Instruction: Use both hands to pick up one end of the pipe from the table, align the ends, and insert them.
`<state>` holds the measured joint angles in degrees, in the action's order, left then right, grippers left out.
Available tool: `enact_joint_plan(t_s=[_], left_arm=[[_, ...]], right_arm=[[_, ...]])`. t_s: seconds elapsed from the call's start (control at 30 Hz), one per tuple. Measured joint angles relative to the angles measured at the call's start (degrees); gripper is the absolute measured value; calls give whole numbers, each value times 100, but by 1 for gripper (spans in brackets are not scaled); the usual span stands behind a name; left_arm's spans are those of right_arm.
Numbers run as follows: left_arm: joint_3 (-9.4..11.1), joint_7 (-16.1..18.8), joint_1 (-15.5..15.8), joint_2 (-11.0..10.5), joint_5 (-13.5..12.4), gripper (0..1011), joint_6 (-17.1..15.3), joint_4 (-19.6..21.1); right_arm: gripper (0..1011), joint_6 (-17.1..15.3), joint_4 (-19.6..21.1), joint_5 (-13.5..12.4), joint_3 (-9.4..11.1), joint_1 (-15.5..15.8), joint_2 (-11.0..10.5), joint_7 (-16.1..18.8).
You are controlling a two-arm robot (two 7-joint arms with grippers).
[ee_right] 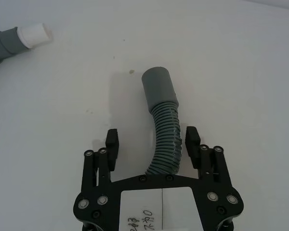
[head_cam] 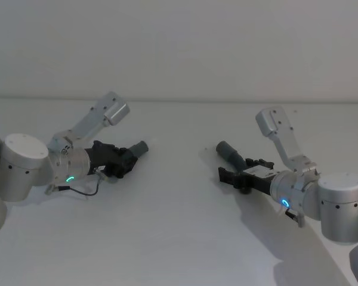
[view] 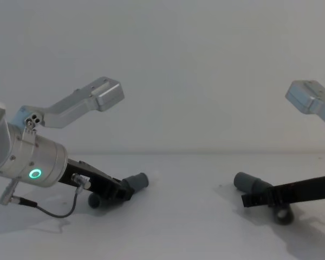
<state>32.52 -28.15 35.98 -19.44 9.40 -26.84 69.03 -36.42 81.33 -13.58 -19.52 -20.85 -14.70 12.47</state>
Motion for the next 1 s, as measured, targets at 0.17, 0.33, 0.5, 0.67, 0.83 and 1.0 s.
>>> enact_joint_plan(t_s=[0.17,0.33,0.5,0.67,0.83,1.0], left_arm=[[0,0,0,0,0,329,0,0],[0,0,0,0,0,329,0,0],[0,0,0,0,0,329,0,0],[0,0,0,0,0,329,0,0],[0,0,0,0,0,329,0,0],[0,0,0,0,0,329,0,0]], right_arm=[[671,-5,-7,3,4,2,8,0],[529,-8,-9,5,6,3,14,0],[369,-9,-13,8,9,3,17,1],[266,-9,-14,9,10,2,20,1],[266,-9,-17,9,10,3,21,1],[266,-9,-17,9,10,3,24,1]])
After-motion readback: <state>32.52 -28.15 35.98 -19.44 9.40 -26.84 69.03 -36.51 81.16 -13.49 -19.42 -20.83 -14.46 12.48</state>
